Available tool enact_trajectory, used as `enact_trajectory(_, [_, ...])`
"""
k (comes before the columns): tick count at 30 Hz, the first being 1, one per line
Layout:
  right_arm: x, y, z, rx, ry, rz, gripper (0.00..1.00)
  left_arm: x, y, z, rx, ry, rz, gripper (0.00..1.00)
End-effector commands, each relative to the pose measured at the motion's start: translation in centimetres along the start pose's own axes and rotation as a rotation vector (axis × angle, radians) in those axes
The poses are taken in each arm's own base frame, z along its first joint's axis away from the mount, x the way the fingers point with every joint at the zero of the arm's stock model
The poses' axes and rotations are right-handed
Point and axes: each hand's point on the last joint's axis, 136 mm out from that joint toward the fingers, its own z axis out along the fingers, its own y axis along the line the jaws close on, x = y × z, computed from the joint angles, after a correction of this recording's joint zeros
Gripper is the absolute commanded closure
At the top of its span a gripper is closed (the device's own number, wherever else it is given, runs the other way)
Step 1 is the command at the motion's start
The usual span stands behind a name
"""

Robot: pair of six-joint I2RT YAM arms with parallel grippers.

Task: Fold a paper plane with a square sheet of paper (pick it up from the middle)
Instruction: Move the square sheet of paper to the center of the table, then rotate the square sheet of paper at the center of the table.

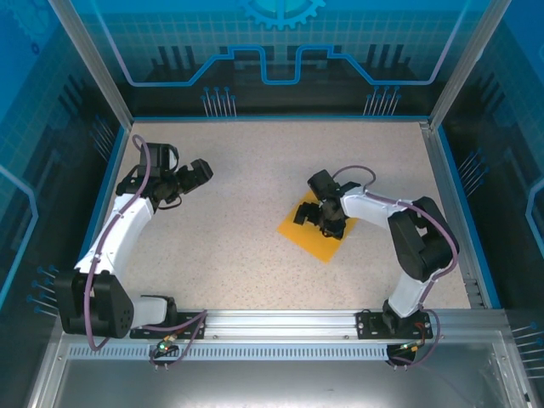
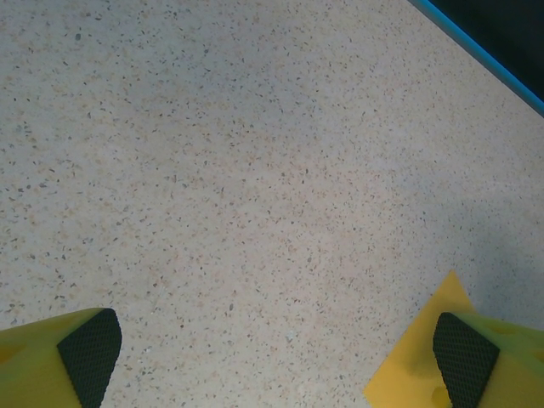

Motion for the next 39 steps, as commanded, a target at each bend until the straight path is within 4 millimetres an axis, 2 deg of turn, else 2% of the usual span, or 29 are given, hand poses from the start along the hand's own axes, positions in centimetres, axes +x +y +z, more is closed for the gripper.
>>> enact_trajectory(1, [0.7,-1.6,-2.3,0.056,0.059,-0.082,0.0,-0.1,-1.2,-1.4,0.045,-0.004,0.009,0.02])
enact_trajectory(3, [-1.6,-1.1,-4.0,0.045,-0.001,-0.155,0.01,0.0,-1.3,-1.5,0.047,-0.003,0.01,0.01])
enact_trajectory(5, [-3.7,-0.4,-4.5,0.006,-0.034,-0.185,0.01,0.0,-1.2,-1.5,0.045,-0.003,0.01,0.02])
enact_trajectory(8, [-6.0,0.8,-3.6,-0.009,-0.036,-0.215,0.01,0.1,-1.2,-1.6,0.044,-0.003,0.011,0.02])
enact_trajectory(15, [-8.3,6.0,-0.4,-0.077,0.005,-0.296,0.01,0.1,-1.1,-1.4,0.039,0.006,0.009,0.02])
enact_trajectory(19, [-9.1,6.7,1.1,-0.072,0.016,-0.284,0.02,0.1,-1.1,-1.1,0.033,0.012,0.01,0.01])
enact_trajectory(21, [-9.5,5.9,1.7,-0.048,0.019,-0.26,0.02,0.1,-1.0,-1.1,0.029,0.014,0.011,0.02])
enact_trajectory(23, [-9.7,4.4,2.3,-0.012,0.027,-0.214,0.01,0.1,-1.0,-1.0,0.028,0.017,0.012,0.01])
enact_trajectory(28, [-9.6,-1.0,2.5,0.03,0.034,-0.048,0.02,0.2,-0.9,-0.8,0.022,0.022,0.012,0.02])
enact_trajectory(31, [-8.7,-4.6,1.7,0.07,0.026,0.035,0.02,0.2,-0.8,-0.7,0.02,0.026,0.012,0.01])
enact_trajectory(33, [-7.6,-5.4,1.1,0.051,0.028,0.053,0.03,0.2,-0.8,-0.6,0.02,0.03,0.01,0.02])
enact_trajectory(36, [-5.9,-7.5,-0.8,0.169,0.001,0.061,0.03,0.3,-0.7,-0.5,0.02,0.033,0.007,0.01])
enact_trajectory(39, [-5.8,-8.0,-3.0,0.213,-0.043,0.045,0.02,0.5,-0.7,-0.4,0.023,0.036,0.003,0.02])
